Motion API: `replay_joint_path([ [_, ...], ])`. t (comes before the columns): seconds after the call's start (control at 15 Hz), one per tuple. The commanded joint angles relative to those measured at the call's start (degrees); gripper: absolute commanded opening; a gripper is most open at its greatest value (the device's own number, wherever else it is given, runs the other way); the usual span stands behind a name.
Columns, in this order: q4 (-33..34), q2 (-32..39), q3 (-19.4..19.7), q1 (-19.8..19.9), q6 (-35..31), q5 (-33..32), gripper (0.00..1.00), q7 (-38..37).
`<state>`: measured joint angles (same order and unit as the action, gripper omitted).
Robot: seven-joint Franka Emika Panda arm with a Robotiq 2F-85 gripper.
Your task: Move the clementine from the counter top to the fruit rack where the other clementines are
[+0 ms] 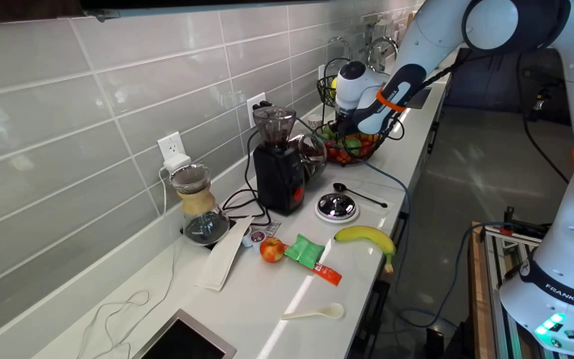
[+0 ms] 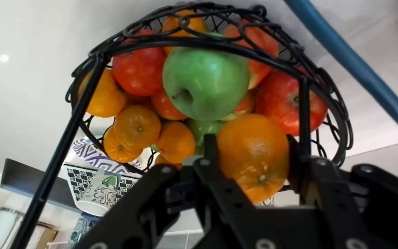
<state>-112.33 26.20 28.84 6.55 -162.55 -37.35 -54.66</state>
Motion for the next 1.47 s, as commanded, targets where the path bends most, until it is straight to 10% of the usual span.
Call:
replay_joint_path([
  [0.0, 2.4, 3.8, 4.6, -3.6, -2.9, -3.1, 0.23, -7.0],
  [0.67, 2.7, 7.3, 13.7, -11.5, -4.4, -7.4, 0.23, -20.0],
  [1.4, 4.4, 5.0, 11.7, -11.7, 11.4, -7.4, 0.23, -19.3],
])
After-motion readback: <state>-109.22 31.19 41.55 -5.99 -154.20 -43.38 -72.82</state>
